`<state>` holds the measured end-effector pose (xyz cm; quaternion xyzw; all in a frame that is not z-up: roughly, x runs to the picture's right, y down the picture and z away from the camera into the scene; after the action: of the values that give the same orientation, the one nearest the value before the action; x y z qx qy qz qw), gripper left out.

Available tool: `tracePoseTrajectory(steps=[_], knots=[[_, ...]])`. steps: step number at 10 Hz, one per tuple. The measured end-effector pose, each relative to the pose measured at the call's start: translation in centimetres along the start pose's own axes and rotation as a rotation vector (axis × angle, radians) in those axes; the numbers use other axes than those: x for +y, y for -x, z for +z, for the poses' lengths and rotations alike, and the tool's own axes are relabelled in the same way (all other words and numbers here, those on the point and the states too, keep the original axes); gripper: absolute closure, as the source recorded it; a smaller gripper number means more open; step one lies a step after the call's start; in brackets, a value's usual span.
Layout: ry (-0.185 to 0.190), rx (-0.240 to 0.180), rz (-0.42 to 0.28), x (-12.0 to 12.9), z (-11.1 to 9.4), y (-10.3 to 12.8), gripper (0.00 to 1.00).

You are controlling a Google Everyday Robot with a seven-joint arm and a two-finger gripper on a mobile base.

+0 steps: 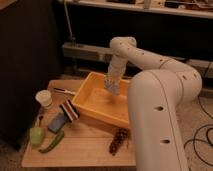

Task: Wipe tray with towel

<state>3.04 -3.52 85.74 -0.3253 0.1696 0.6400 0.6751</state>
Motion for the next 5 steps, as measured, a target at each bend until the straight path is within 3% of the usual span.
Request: tracePoseTrajectory(steps=[2, 5], knots=[[0.045, 0.022, -0.080, 3.7, 1.3, -1.7, 1.00], [0.123, 0.079, -0.164, 6.8, 3.5, -5.7, 1.00]])
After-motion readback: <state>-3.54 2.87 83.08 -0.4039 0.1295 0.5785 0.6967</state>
